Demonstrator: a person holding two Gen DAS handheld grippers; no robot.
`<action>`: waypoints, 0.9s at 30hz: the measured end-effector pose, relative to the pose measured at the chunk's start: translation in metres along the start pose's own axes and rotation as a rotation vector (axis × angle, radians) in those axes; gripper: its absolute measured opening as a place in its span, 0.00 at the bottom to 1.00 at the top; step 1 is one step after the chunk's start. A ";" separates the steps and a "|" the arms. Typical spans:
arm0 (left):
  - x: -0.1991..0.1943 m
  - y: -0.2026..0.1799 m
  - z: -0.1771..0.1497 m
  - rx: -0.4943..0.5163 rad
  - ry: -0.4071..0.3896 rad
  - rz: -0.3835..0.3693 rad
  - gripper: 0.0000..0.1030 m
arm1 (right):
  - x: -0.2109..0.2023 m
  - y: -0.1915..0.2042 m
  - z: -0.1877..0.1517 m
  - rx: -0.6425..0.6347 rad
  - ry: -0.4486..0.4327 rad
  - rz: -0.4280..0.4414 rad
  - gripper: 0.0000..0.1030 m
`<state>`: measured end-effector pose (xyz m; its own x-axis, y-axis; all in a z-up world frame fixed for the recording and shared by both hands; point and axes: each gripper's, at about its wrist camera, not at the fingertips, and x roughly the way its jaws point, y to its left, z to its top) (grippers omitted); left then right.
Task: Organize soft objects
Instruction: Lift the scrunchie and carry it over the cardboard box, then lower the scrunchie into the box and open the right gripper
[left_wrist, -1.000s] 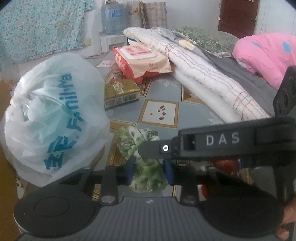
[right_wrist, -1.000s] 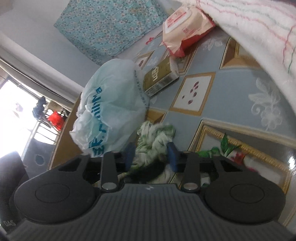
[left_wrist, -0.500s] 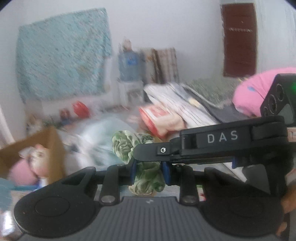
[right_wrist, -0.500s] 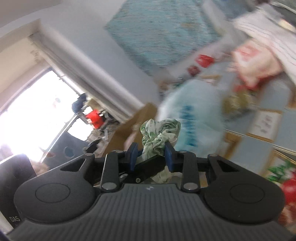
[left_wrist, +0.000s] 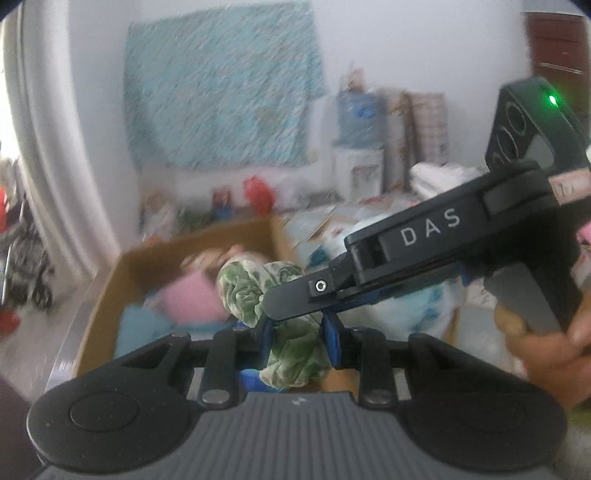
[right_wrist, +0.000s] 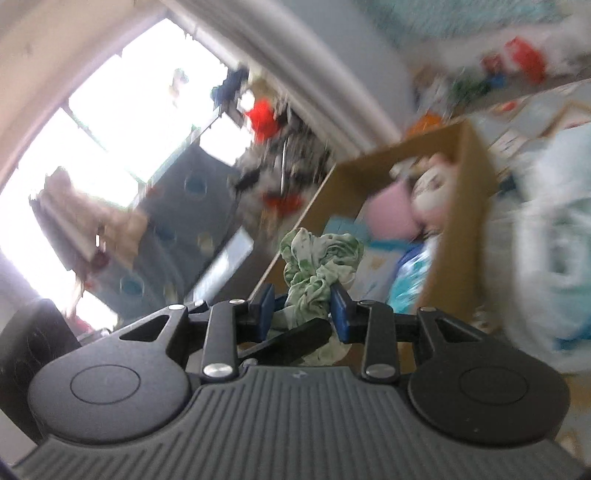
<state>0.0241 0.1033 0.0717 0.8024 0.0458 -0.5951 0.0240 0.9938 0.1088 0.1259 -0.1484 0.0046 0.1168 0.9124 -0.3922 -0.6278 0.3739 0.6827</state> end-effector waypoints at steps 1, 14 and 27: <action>0.003 0.010 -0.003 -0.018 0.028 -0.001 0.29 | 0.013 0.004 0.003 -0.008 0.037 -0.003 0.32; 0.051 0.092 -0.043 -0.191 0.270 -0.083 0.34 | 0.137 0.027 0.004 -0.079 0.407 -0.162 0.33; 0.057 0.090 -0.054 -0.189 0.273 -0.080 0.54 | 0.157 0.000 0.004 -0.073 0.423 -0.208 0.40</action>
<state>0.0397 0.2012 0.0050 0.6122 -0.0325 -0.7901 -0.0511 0.9954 -0.0806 0.1474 -0.0046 -0.0549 -0.0682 0.6661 -0.7428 -0.6783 0.5150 0.5241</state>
